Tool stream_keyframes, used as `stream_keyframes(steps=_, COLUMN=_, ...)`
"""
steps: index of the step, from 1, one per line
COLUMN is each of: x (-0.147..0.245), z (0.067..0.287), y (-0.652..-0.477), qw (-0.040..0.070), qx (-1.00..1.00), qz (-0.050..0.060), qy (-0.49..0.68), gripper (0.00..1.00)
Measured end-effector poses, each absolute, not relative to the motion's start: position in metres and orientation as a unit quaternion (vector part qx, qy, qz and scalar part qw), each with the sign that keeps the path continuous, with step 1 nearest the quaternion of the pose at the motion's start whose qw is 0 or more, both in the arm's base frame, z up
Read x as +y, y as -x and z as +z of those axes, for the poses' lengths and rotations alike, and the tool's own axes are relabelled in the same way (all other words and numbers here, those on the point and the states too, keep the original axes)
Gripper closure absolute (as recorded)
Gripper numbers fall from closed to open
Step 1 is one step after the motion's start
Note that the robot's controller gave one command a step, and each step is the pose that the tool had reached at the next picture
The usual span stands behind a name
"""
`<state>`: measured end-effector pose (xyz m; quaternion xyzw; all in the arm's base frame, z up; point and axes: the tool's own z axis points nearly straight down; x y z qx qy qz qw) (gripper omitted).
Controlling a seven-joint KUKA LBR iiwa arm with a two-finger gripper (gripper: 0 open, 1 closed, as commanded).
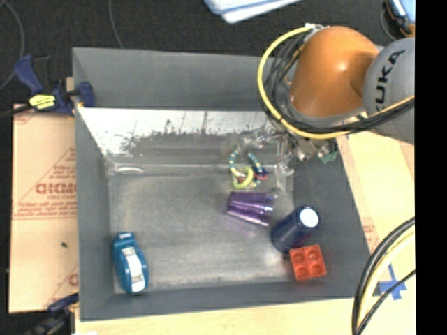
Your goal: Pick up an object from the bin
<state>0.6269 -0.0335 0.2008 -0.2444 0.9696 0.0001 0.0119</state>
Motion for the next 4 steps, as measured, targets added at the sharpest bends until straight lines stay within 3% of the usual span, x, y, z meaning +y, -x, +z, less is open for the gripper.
stream_keyframes(steps=1, x=-0.043, z=0.120, y=-0.616, qw=0.011, qx=0.995, qz=0.002, qy=0.095, gripper=0.00)
stream_keyframes(steps=2, x=-0.071, z=0.106, y=-0.601, qw=0.014, qx=0.969, qz=0.000, qy=0.248, gripper=0.00)
stream_keyframes(steps=3, x=-0.075, z=0.100, y=-0.599, qw=0.013, qx=1.000, qz=0.003, qy=0.027, gripper=0.00)
stream_keyframes(steps=4, x=-0.067, z=0.092, y=-0.609, qw=0.016, qx=0.994, qz=0.001, qy=0.107, gripper=0.00)
